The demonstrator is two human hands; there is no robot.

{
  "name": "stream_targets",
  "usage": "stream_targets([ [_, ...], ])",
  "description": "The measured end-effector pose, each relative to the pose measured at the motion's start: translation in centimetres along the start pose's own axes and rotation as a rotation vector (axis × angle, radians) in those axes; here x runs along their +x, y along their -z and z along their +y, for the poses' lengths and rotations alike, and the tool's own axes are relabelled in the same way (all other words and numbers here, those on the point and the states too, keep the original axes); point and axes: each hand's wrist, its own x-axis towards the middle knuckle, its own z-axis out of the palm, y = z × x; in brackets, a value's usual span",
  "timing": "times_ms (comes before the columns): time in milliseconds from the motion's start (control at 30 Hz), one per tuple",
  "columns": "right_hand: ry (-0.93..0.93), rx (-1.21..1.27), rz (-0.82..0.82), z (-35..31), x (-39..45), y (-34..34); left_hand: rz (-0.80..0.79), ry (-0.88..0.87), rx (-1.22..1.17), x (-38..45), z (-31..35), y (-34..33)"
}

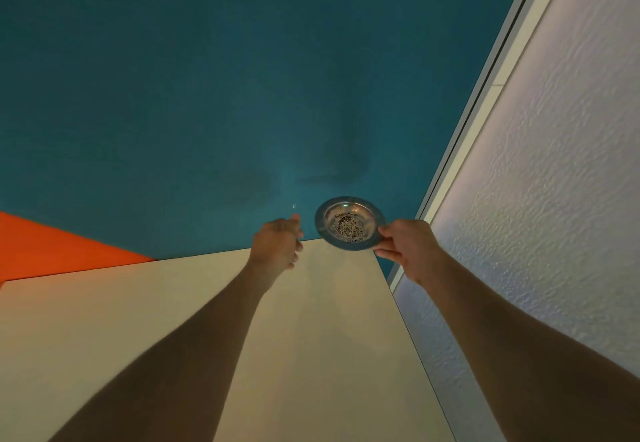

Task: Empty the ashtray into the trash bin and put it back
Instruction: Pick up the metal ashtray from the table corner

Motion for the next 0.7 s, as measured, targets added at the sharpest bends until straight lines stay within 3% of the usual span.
stream_targets([
  [333, 0.060, 0.057, -0.087, -5.3, -9.5, 0.9, -0.041, -0.068, -0.020, -6.8, 7.5, 3.1],
  [700, 0.156, 0.020, -0.196, -8.0, -19.0, -0.2, 0.079, -0.146, -0.076, -14.6, 10.4, 8.2],
])
